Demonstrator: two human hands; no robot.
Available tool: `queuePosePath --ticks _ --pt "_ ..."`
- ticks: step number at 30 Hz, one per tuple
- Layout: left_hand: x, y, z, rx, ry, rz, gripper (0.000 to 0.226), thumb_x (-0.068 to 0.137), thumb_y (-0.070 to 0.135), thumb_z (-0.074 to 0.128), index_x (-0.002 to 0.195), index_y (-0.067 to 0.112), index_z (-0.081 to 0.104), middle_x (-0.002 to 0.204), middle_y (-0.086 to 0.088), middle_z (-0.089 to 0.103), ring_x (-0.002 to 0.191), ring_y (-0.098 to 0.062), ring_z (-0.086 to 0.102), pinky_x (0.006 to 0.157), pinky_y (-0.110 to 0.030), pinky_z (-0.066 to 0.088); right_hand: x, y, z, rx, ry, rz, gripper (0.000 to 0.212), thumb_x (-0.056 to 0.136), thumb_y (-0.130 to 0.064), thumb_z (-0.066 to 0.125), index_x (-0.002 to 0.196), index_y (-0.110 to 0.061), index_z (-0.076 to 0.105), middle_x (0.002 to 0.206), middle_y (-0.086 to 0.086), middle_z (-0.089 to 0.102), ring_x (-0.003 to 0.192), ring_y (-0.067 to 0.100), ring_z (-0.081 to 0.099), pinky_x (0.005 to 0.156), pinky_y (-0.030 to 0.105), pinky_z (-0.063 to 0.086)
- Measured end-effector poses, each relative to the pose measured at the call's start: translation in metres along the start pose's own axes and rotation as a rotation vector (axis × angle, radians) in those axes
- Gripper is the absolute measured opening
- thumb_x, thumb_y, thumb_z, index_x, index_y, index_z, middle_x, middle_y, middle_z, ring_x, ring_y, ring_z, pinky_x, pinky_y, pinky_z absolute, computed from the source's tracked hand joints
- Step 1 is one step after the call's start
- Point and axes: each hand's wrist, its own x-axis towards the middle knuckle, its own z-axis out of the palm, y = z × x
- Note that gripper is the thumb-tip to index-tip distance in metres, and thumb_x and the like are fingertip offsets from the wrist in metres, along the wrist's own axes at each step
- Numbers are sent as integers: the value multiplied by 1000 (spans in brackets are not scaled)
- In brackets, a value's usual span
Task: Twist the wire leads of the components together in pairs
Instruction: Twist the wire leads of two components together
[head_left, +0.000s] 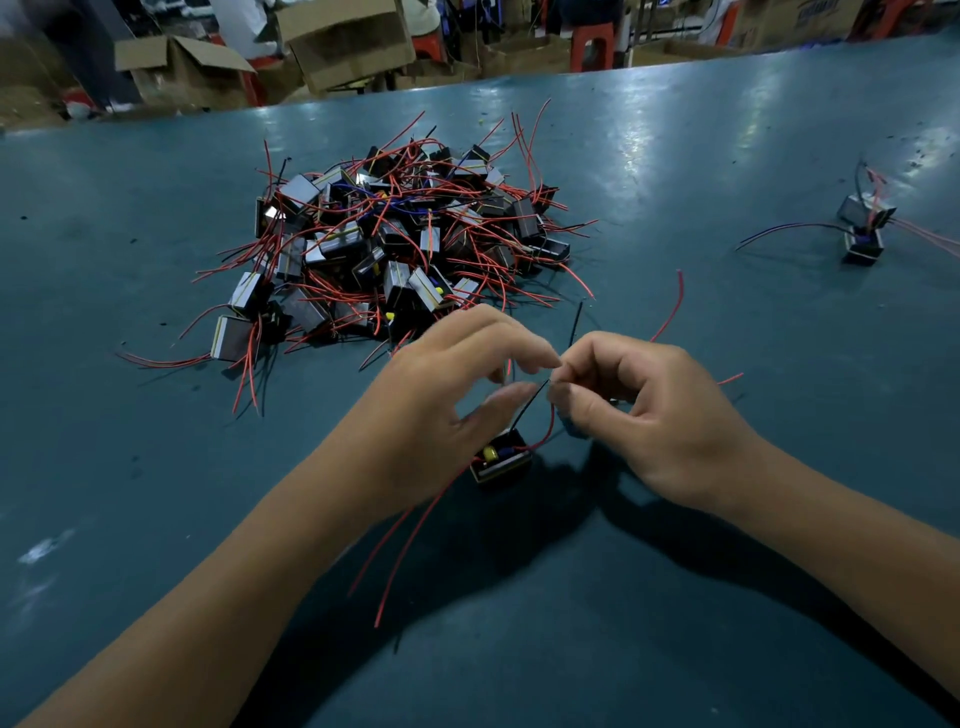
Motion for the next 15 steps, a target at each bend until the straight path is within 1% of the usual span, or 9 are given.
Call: queuePosePath --ticks 1,2,4,5,7,11,15 --pt "0 -3 -1 71 8 76 18 93 10 67 111 11 70 105 1 63 92 -15 57 83 -26 47 0 0 -1 28 -24 11 13 92 -9 65 81 -16 62 65 -4 59 60 12 51 61 35 46" --pt "1 -6 -2 129 23 132 19 92 10 69 111 9 72 106 -2 64 93 -21 58 84 -32 49 0 1 -2 51 -52 19 15 93 -6 64 82 -16 62 66 -8 59 62 8 51 61 31 46" --pt "1 -8 -2 207 44 214 15 92 12 71 106 9 75 101 -6 67 88 -29 59 79 -42 50 0 0 -4 79 -113 24 12 92 -9 63 83 -17 62 69 -10 59 64 6 51 63 26 44" --pt "1 -9 -2 229 49 243 13 92 13 71 103 9 77 98 -7 68 84 -30 59 75 -43 50 0 0 -4 87 -142 23 10 92 -11 62 84 -17 62 70 -9 59 65 7 50 64 26 44" --pt "2 -10 -3 257 57 283 10 94 12 71 100 10 78 95 -6 69 79 -30 58 71 -43 49 0 -1 -6 103 -188 23 8 93 -12 62 86 -16 62 73 -5 58 66 9 49 64 27 43" --pt "1 -11 -8 284 58 325 11 94 13 69 97 13 79 94 -5 69 78 -28 56 70 -41 47 -1 -1 -6 182 -251 48 6 90 -18 60 88 -12 61 74 6 54 66 16 45 62 32 39" --pt "1 -9 -11 324 23 338 16 97 18 63 99 15 79 96 -3 70 81 -25 54 71 -39 47 -1 0 -7 219 -292 55 4 90 -16 60 89 -13 61 73 -3 55 66 11 45 61 27 39"
